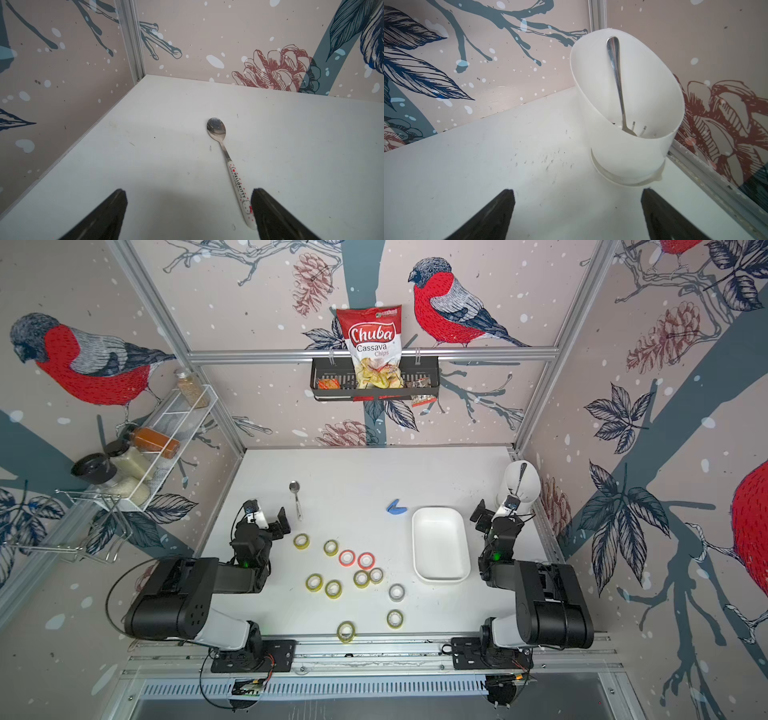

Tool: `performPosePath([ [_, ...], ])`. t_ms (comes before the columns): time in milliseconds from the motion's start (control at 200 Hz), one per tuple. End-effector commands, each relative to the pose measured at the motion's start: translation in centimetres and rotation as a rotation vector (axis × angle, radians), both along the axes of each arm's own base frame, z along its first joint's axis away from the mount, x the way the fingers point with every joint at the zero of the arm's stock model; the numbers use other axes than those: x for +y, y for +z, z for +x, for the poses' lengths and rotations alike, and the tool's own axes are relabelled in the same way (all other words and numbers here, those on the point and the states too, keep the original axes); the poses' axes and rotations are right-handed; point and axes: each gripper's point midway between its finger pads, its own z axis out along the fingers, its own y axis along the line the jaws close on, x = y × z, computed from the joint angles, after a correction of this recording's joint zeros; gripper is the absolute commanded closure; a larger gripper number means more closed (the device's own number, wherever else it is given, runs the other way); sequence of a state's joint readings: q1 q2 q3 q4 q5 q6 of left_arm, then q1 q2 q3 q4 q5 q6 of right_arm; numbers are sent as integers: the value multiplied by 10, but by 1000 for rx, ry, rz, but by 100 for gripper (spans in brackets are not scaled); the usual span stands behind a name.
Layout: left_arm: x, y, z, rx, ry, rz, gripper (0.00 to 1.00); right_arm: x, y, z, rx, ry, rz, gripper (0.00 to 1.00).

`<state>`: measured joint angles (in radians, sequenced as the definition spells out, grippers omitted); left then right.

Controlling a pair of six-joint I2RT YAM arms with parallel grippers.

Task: Put the transparent tape into the storage box
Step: Pick up the tape from the center of the board.

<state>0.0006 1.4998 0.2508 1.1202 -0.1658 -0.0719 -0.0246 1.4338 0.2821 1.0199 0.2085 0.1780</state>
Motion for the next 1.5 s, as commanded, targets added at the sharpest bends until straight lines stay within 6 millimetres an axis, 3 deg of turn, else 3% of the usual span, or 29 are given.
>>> performPosePath([
  [0, 2, 15, 2, -62, 13, 9, 3, -3, 7, 3, -20, -23, -28, 0],
  [325, 2, 15, 2, -61, 13, 10, 3, -2, 7, 4, -15, -21, -30, 0],
  [440, -12, 12, 6, -51, -70, 33, 3, -2, 7, 5, -14, -16, -32, 0],
  [610, -13, 12, 6, -50, -67, 40, 3, 7, 4, 12, 6, 29, -50, 0],
  [710, -5, 19, 15, 3, 3, 46, 4, 5, 12, 9, 11, -7, -77, 1],
  [840, -6, 47, 38, 83, 33, 25, 6, 13, 25, 13, 90, -3, -111, 6],
  [956, -33, 78, 46, 84, -41, -13, 5, 33, 44, 13, 104, 55, -120, 7],
  [1066, -57, 88, 48, 161, -110, -54, 4, 58, 71, 8, 73, 140, -88, 10],
  [1196, -79, 95, 39, 222, -172, -72, 5, 90, 89, 1, 77, 257, -37, 13],
  [1496, -93, 109, 12, 306, -249, -119, 4, 182, 99, -12, 253, 545, -30, 13],
])
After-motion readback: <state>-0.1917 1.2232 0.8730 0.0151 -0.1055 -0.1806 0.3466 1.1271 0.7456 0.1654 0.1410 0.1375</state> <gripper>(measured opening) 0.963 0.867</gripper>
